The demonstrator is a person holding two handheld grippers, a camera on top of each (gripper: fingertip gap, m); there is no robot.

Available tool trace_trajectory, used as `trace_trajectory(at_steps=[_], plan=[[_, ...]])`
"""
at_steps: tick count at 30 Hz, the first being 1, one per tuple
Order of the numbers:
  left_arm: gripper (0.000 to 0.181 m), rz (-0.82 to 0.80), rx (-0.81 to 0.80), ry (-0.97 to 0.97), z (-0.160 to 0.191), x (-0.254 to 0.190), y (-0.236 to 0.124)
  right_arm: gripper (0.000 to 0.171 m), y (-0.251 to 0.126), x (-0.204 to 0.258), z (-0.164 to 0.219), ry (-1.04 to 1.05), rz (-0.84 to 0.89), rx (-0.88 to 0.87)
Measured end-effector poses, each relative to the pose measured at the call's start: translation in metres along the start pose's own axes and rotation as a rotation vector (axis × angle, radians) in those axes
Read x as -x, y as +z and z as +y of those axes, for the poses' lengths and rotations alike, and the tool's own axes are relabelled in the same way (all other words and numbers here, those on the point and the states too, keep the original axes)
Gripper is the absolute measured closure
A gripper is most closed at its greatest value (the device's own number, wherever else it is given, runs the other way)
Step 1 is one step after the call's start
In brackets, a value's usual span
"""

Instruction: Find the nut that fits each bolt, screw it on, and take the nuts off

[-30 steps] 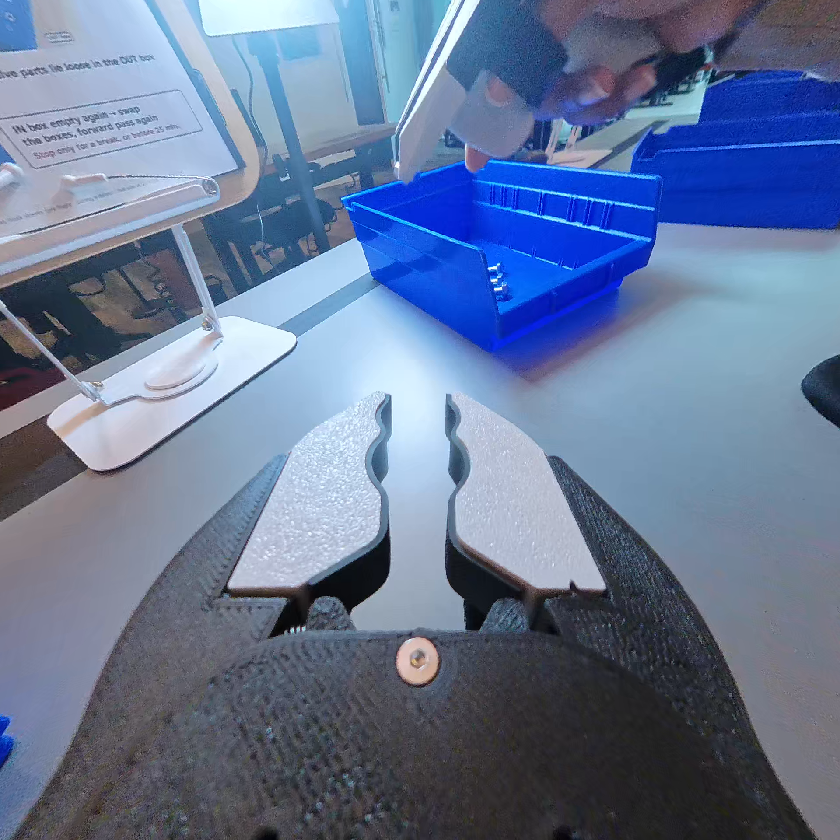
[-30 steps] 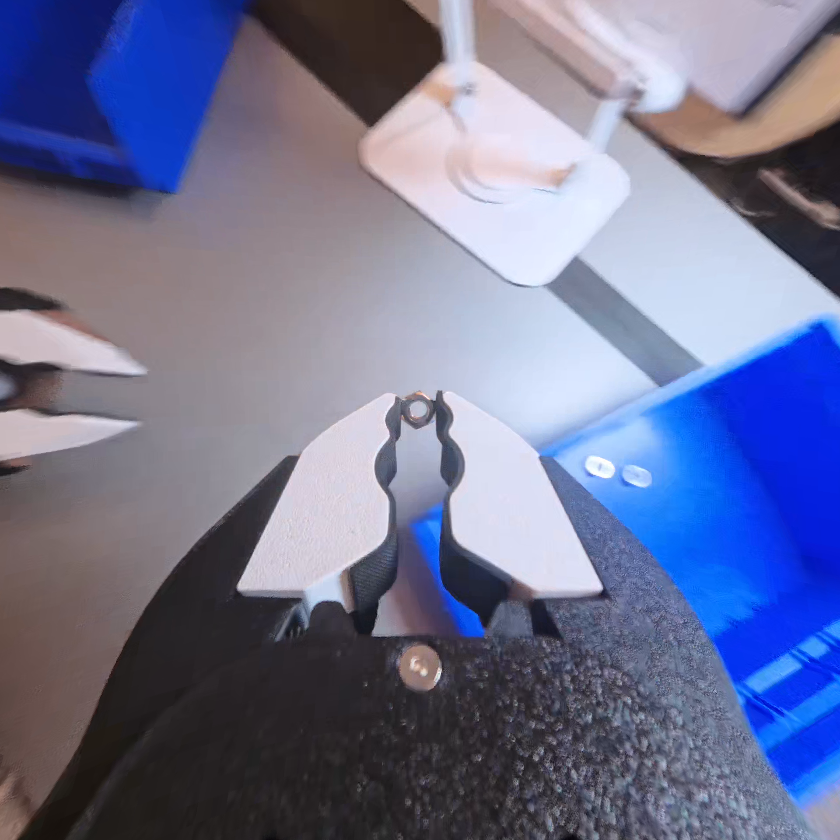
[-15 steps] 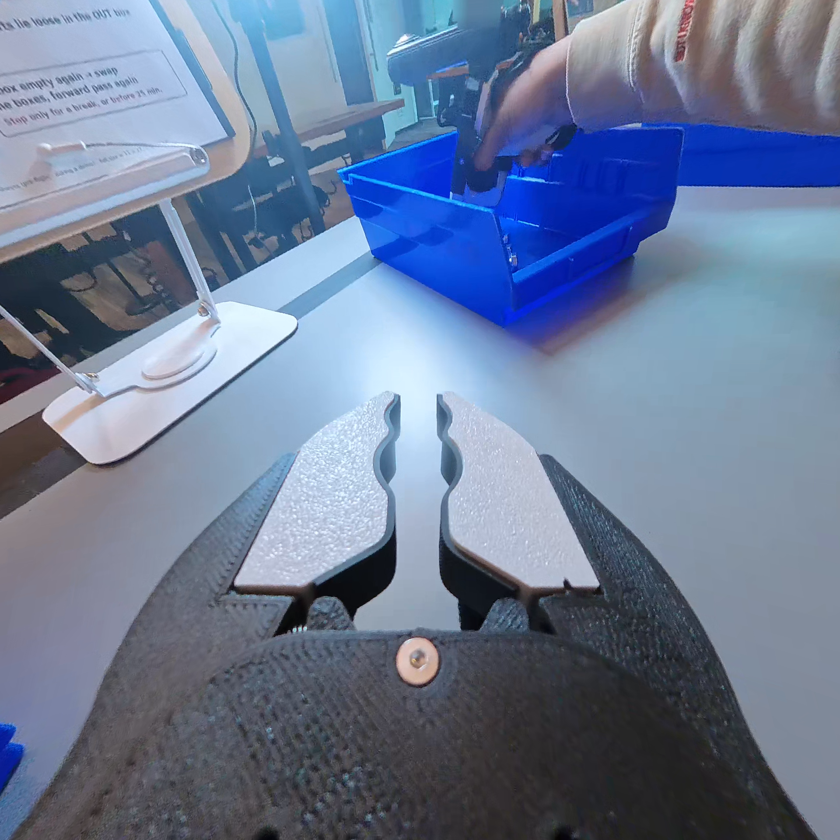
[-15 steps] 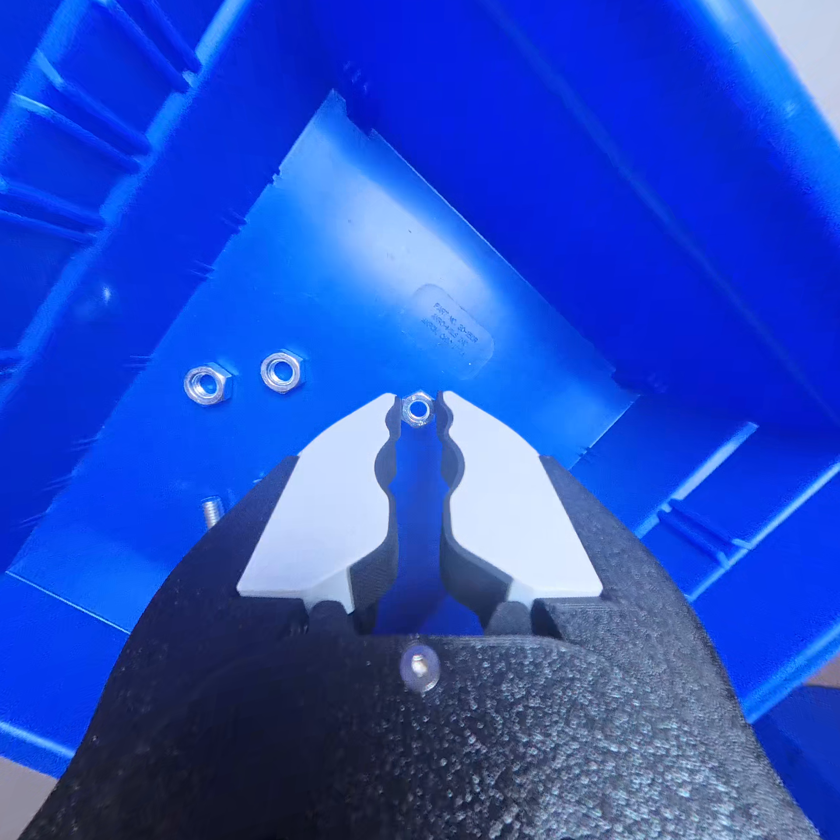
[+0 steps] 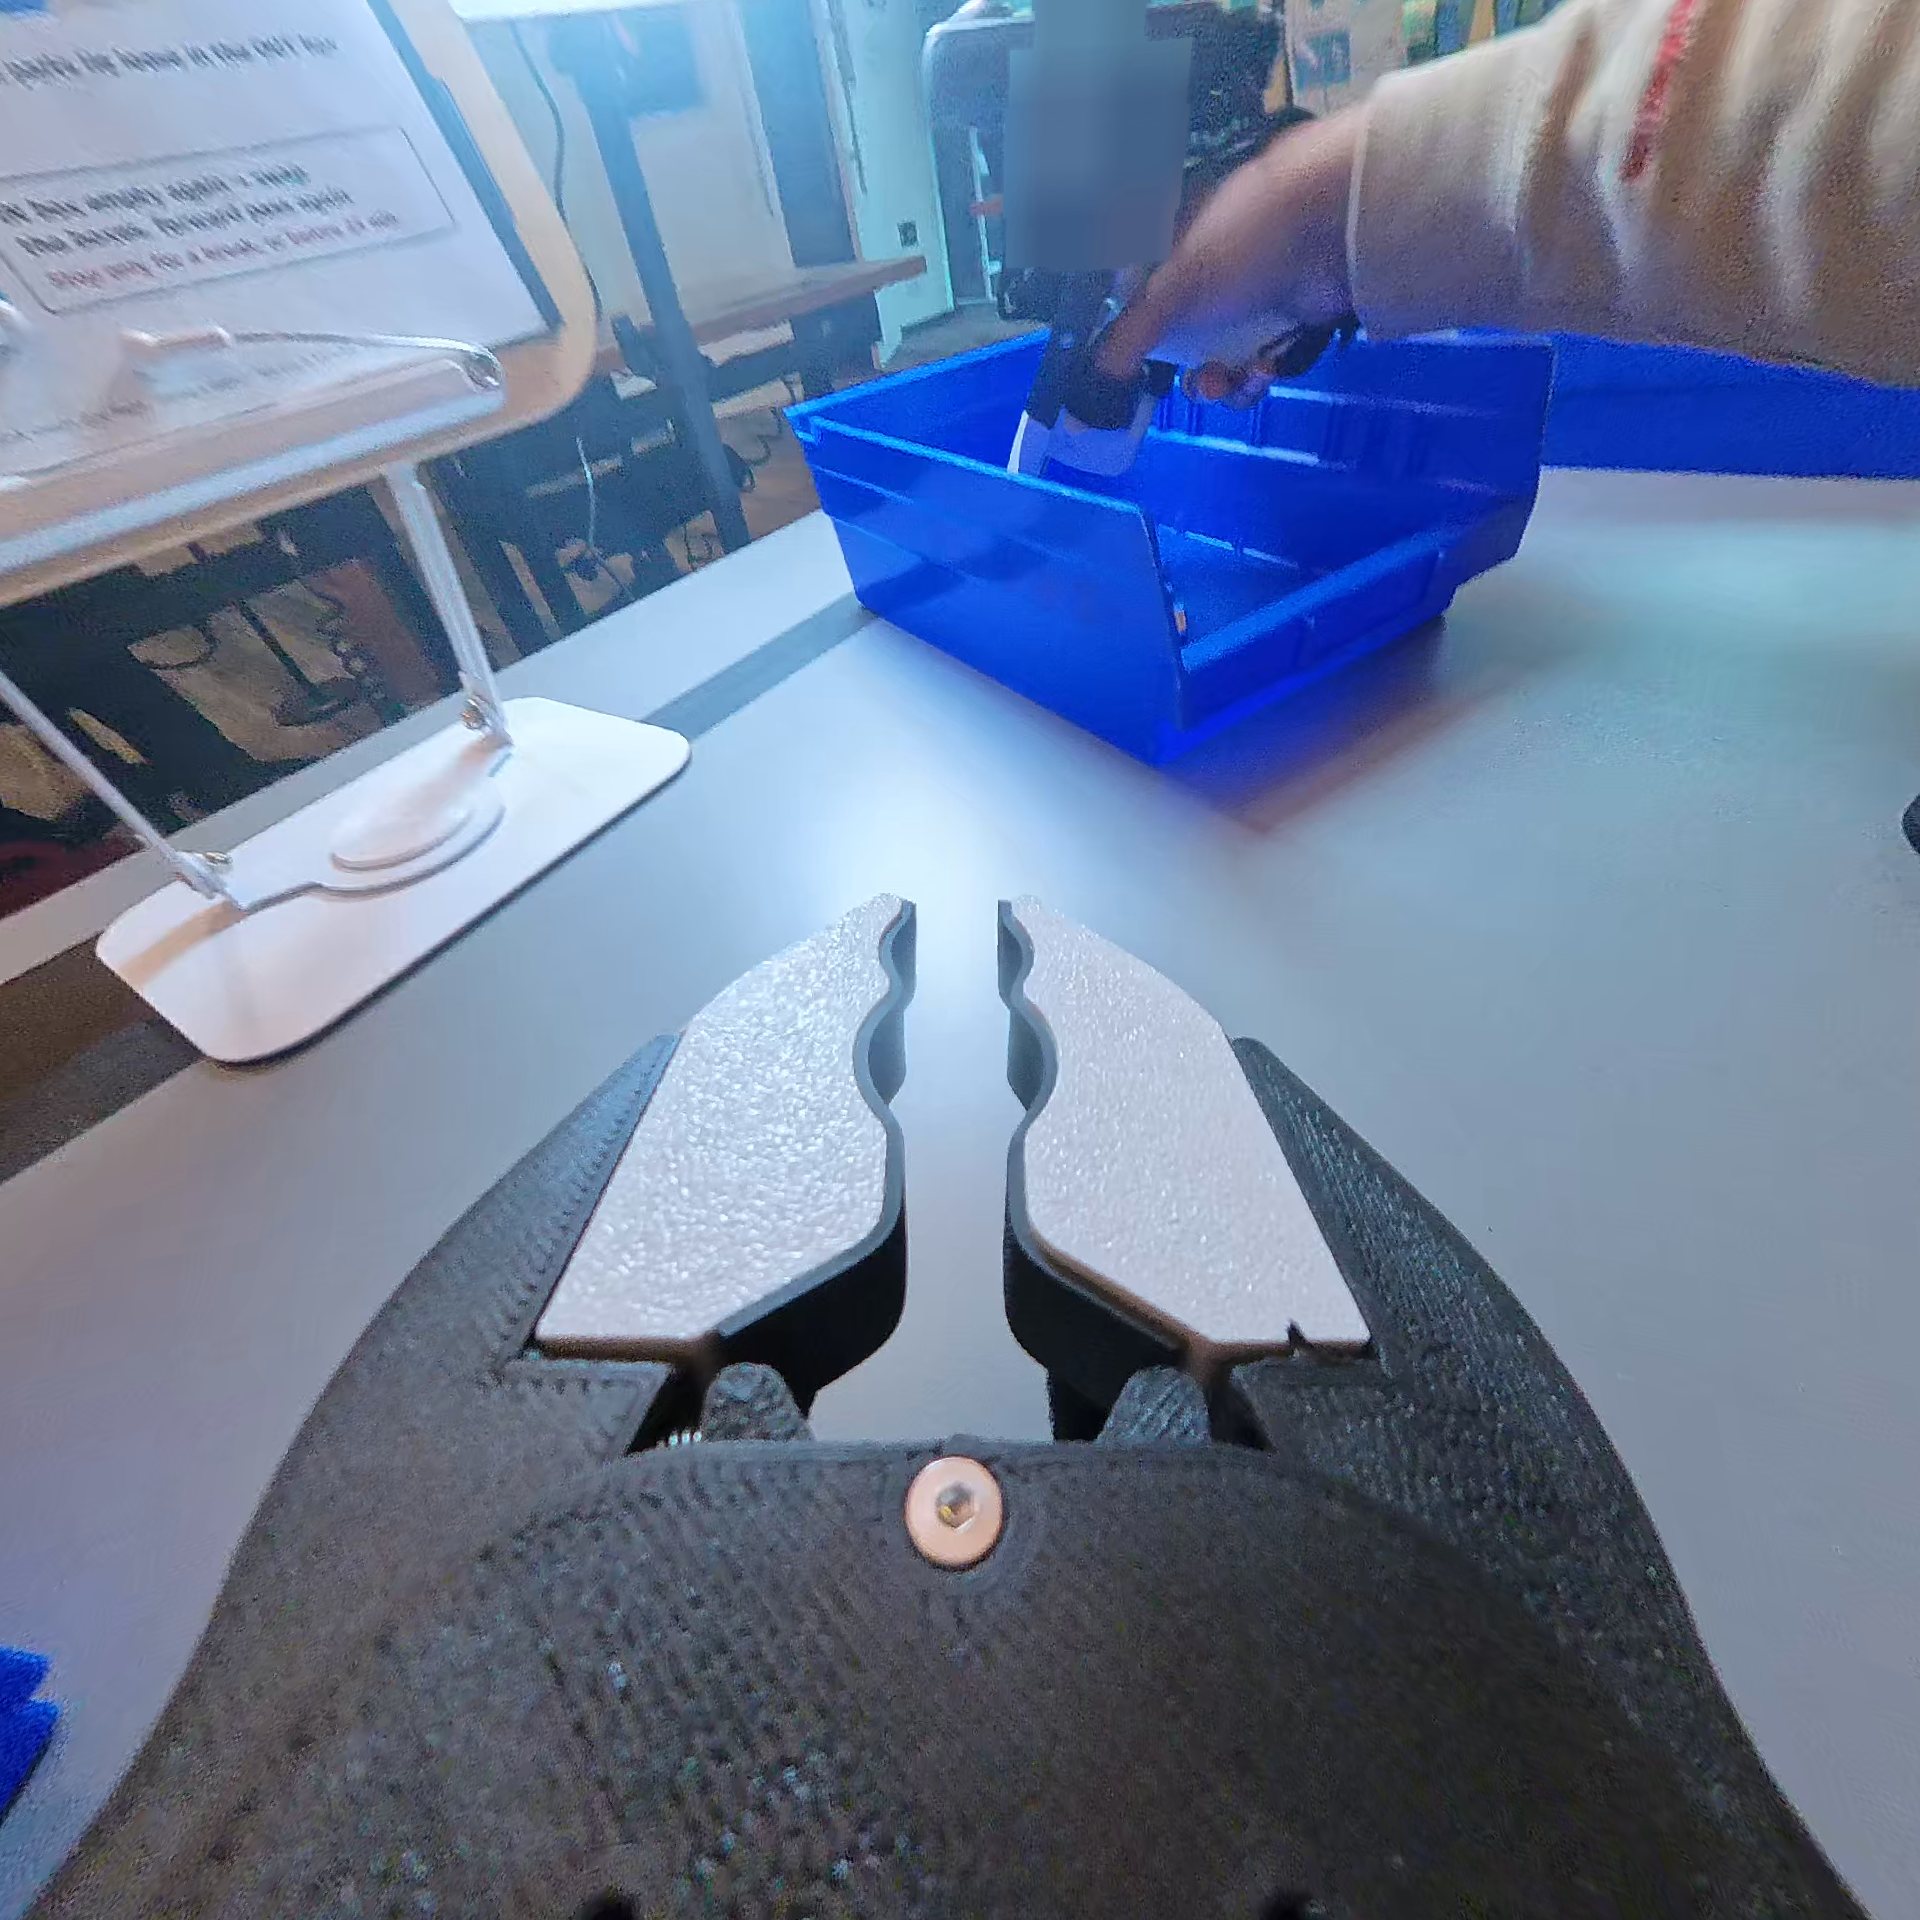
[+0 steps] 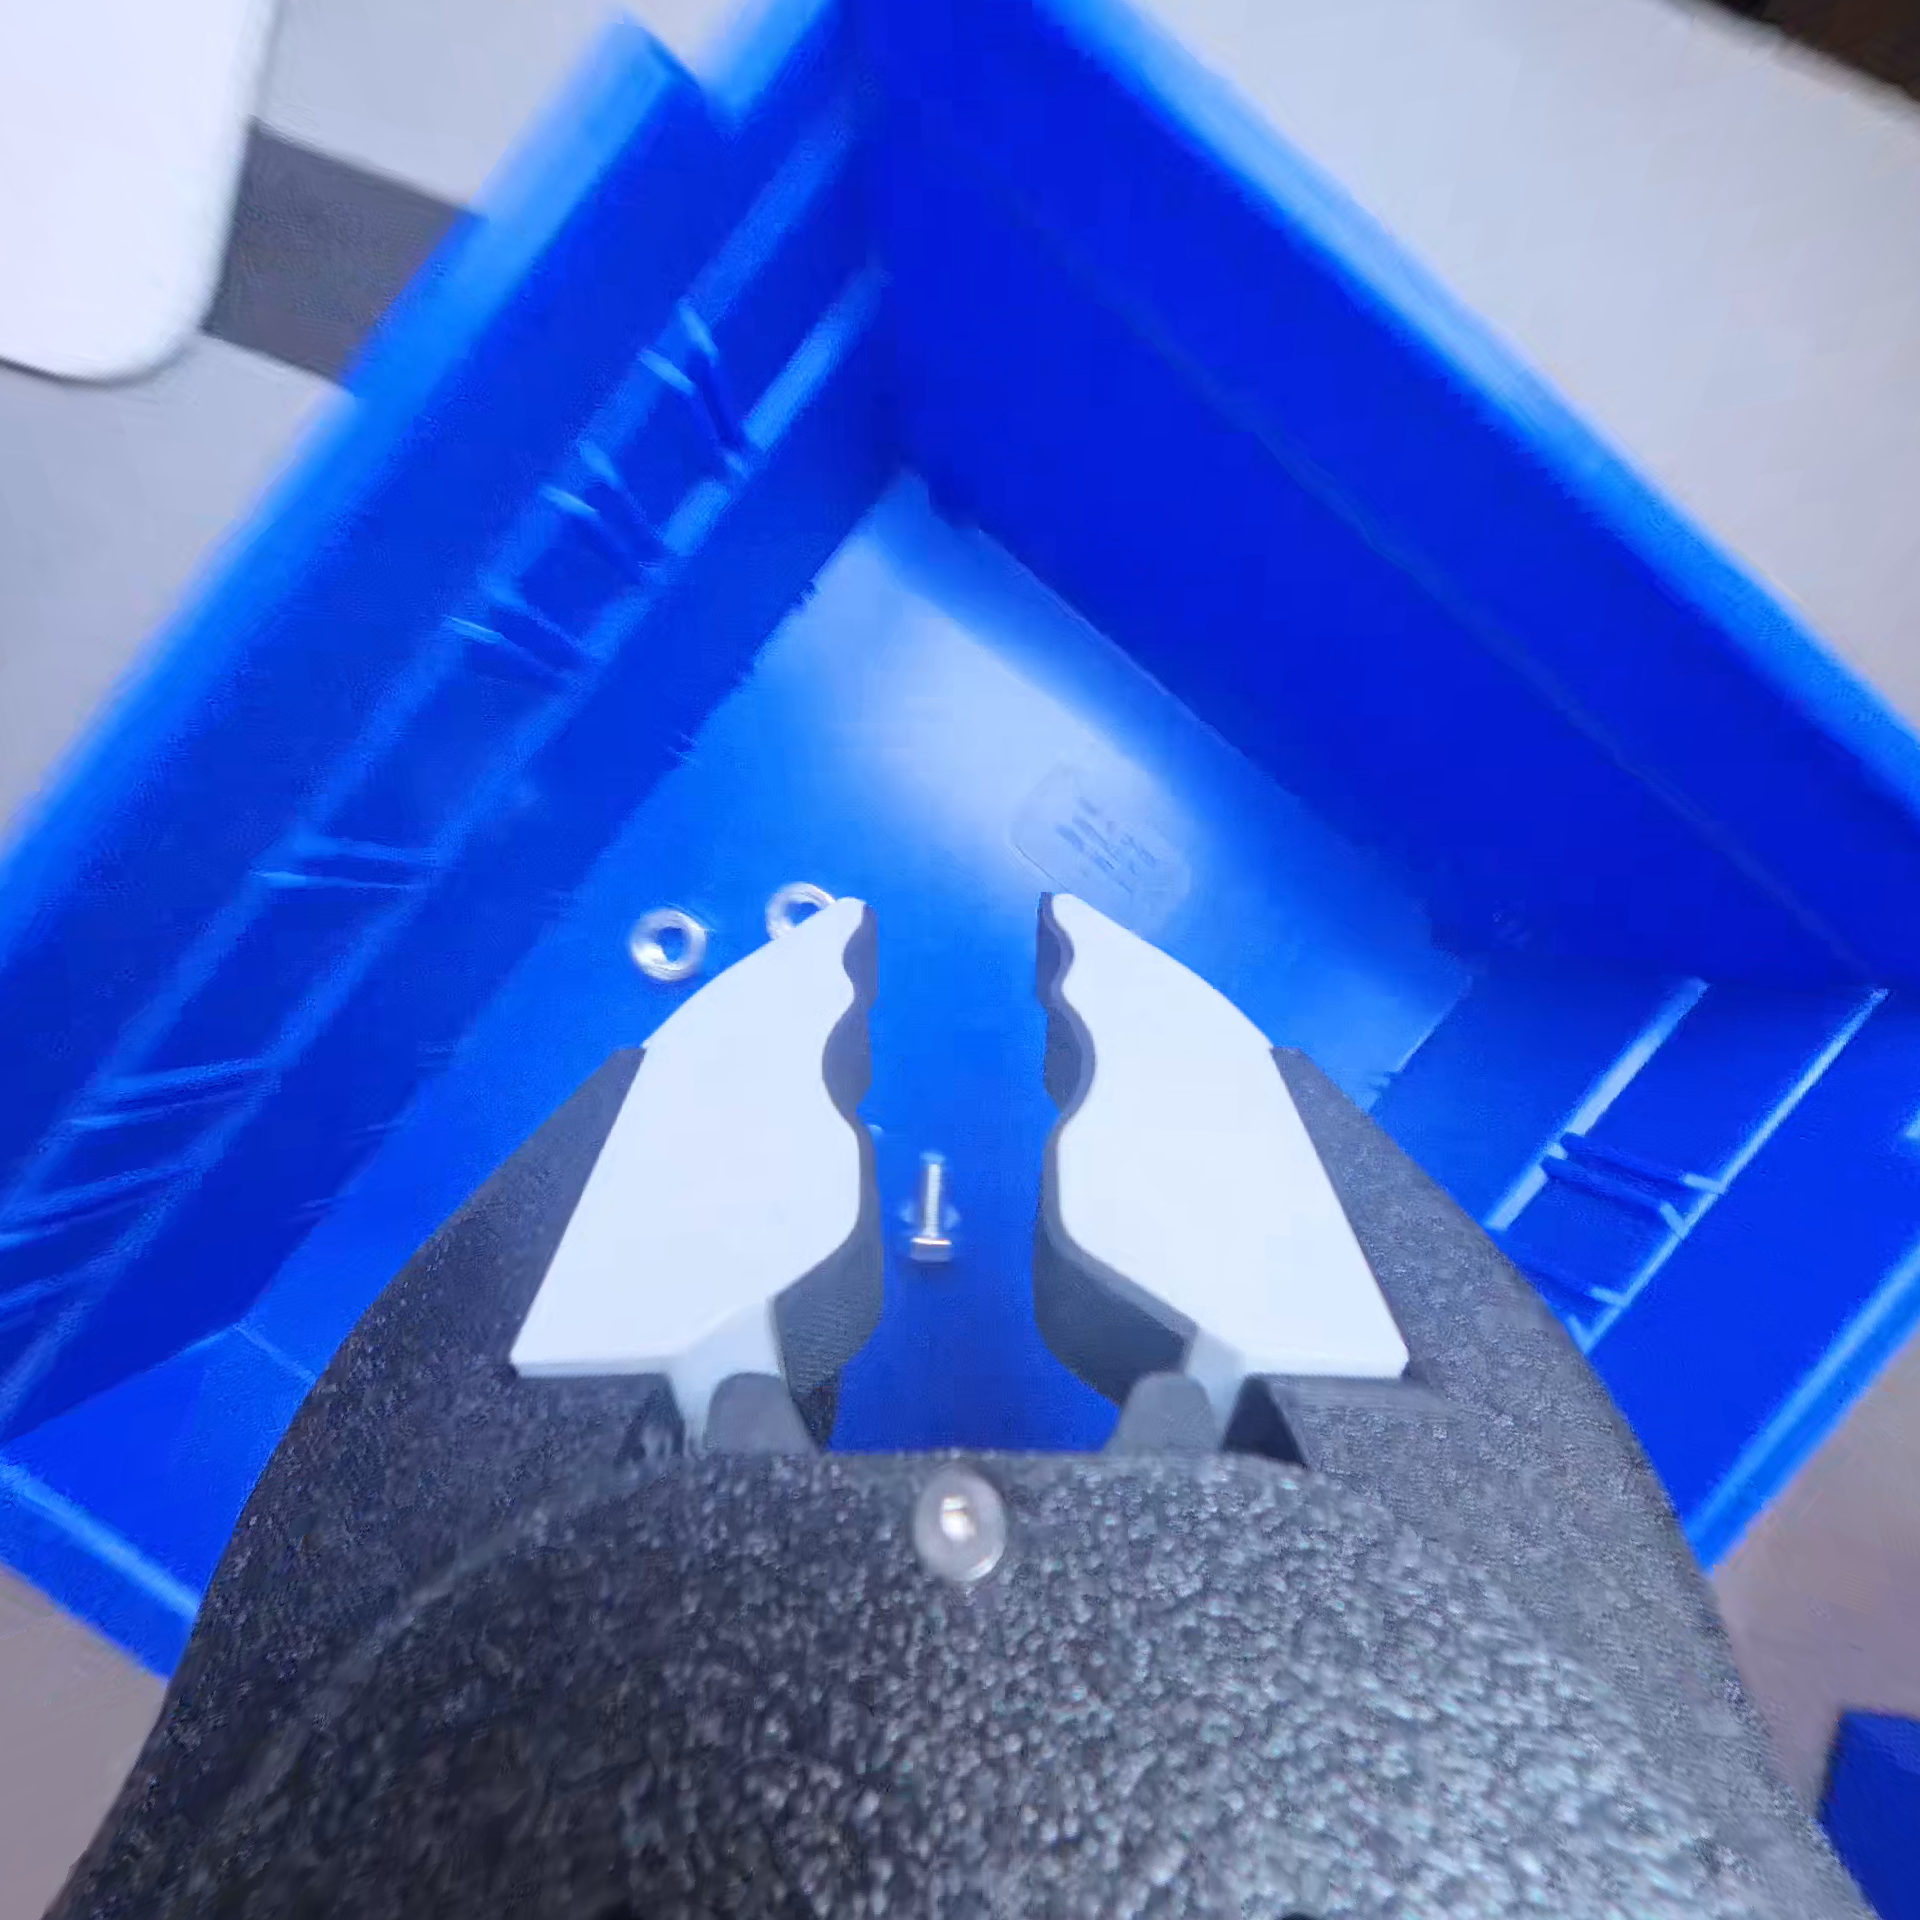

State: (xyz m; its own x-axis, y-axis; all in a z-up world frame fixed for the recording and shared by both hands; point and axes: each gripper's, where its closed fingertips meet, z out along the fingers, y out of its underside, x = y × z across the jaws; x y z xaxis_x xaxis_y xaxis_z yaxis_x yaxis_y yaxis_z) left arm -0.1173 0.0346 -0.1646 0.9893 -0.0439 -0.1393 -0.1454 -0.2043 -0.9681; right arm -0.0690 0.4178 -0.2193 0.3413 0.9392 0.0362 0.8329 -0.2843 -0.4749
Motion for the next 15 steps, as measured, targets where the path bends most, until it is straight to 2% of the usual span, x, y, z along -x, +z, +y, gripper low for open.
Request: trace_trajectory(at_steps=[1, 3, 5, 9, 13, 15], plan=[[0.166, -0.013, -0.022, -0.008, -0.005, 0.005, -0.003, 0.141, -0.016, 0.011, -0.013, -0.005, -0.024, -0.096], [0.167, -0.062, -0.066, -0.023, -0.016, 0.023, -0.012, 0.142, -0.056, 0.041, -0.035, -0.044, -0.082, -0.314], [0.168, -0.137, -0.113, -0.032, -0.028, 0.048, -0.025, 0.142, -0.103, 0.081, -0.041, -0.105, -0.15, -0.512], [0.172, -0.356, -0.152, -0.059, -0.045, 0.12, -0.068, 0.143, -0.176, 0.162, -0.009, -0.167, -0.303, -0.766], [0.168, -0.517, 0.004, -0.17, -0.033, 0.203, -0.12, 0.144, -0.192, 0.219, 0.05, -0.192, -0.425, -0.818], [0.17, -0.504, 0.103, -0.271, -0.015, 0.231, -0.134, 0.144, -0.183, 0.236, 0.075, -0.207, -0.457, -0.797]])
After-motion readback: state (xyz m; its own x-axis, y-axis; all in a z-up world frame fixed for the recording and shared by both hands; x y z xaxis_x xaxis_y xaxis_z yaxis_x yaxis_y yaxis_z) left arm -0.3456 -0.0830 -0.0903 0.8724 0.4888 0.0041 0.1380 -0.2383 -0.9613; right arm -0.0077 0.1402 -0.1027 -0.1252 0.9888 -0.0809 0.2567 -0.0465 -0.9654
